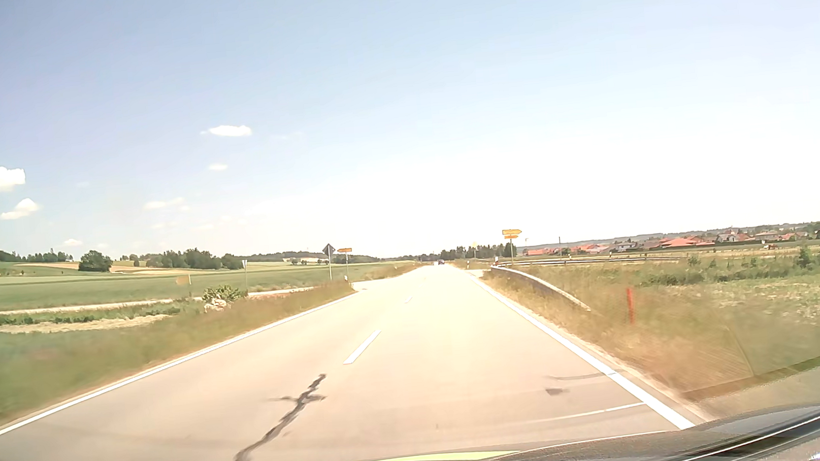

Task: Follow the waypoints while adhering to traffic rules and regulations

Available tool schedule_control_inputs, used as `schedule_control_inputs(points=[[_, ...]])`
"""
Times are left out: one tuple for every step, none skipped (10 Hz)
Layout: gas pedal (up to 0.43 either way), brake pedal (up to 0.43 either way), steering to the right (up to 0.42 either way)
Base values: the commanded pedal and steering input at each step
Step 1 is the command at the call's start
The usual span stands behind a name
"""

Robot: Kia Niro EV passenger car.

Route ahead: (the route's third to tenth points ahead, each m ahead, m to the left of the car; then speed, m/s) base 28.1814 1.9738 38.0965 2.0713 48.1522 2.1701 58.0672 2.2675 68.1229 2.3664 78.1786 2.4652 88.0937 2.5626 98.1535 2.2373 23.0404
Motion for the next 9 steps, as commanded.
schedule_control_inputs(points=[[0.228,0.0,-0.002],[0.228,0.0,-0.002],[0.228,0.0,-0.002],[0.228,0.0,-0.002],[0.228,0.0,-0.002],[0.228,0.0,-0.002],[0.228,0.0,-0.002],[0.228,0.0,-0.002],[0.228,0.0,-0.002]])
